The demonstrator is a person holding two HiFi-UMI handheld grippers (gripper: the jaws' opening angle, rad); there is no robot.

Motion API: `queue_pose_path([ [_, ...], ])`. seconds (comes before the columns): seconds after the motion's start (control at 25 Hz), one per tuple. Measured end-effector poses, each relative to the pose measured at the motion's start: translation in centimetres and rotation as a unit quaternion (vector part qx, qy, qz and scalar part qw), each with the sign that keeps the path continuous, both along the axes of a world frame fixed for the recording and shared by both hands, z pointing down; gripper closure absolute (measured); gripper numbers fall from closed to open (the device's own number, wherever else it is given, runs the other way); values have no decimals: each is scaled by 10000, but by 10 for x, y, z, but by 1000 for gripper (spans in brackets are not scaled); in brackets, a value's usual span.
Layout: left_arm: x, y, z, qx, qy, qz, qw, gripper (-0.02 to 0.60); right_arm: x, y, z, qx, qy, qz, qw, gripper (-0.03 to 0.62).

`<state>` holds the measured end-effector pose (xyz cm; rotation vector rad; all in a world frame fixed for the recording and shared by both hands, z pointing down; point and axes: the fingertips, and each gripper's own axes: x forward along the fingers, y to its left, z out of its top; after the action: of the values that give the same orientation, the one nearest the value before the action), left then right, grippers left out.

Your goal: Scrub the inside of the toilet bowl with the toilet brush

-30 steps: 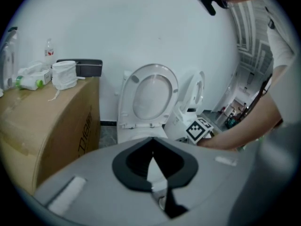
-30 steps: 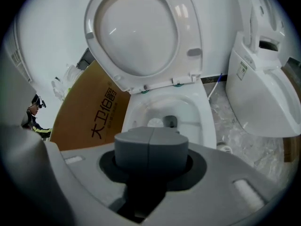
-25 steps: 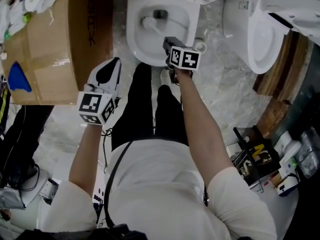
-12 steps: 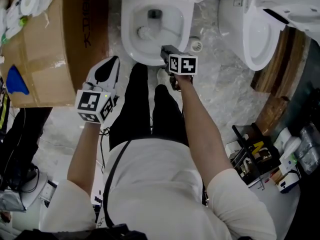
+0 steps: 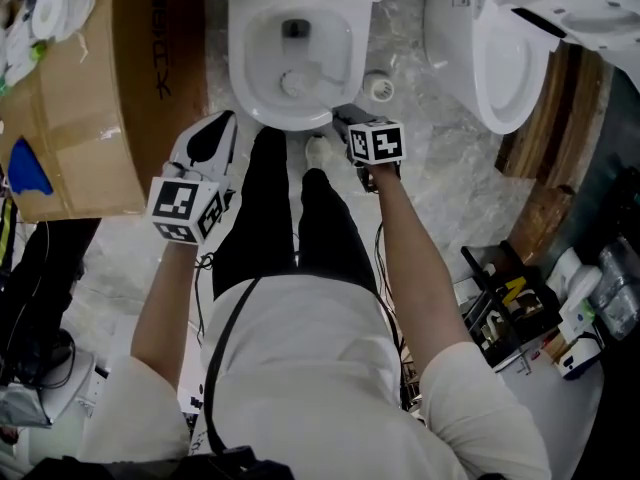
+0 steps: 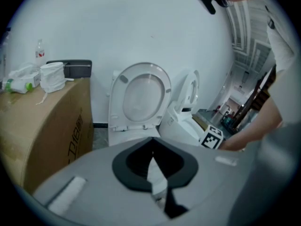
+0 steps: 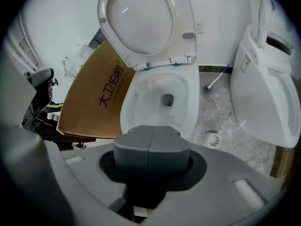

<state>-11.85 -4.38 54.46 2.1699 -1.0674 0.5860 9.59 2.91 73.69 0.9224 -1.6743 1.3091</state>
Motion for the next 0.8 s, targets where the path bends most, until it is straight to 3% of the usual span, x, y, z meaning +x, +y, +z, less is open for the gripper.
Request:
queue_pose_path([
  [0.24,8,1,0,-2,18,44,10000,594,41,-9,-2,19,251,-96,9996,448],
  [0.8,-3,-6,2,-30,-7,-27,10000,594,78,-71,-17,376,709,-479,9956,448],
])
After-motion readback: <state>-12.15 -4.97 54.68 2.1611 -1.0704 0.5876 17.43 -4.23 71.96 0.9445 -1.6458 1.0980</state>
